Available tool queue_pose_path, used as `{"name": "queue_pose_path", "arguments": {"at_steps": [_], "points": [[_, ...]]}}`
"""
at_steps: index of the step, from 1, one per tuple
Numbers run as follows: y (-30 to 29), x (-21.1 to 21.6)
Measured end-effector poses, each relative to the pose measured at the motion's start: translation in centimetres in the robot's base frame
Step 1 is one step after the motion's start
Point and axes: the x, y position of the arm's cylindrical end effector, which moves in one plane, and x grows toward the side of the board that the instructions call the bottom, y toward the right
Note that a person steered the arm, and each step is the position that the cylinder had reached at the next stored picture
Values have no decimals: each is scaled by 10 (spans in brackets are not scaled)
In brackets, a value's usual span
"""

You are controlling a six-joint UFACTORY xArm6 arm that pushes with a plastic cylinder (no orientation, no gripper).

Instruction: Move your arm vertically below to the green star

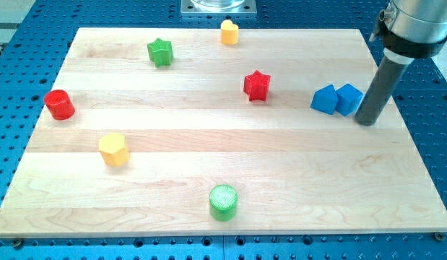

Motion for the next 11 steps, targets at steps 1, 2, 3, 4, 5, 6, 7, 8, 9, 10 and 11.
{"name": "queue_pose_path", "arguments": {"at_steps": [1, 2, 3, 4, 5, 6, 7, 8, 9, 10, 11], "points": [[-1, 42], [-72, 19], [-163, 2], [-217, 25], [-236, 31], [-242, 35], [-248, 33], [-248, 34], [-271, 9], [-313, -30], [-330, -51]]}}
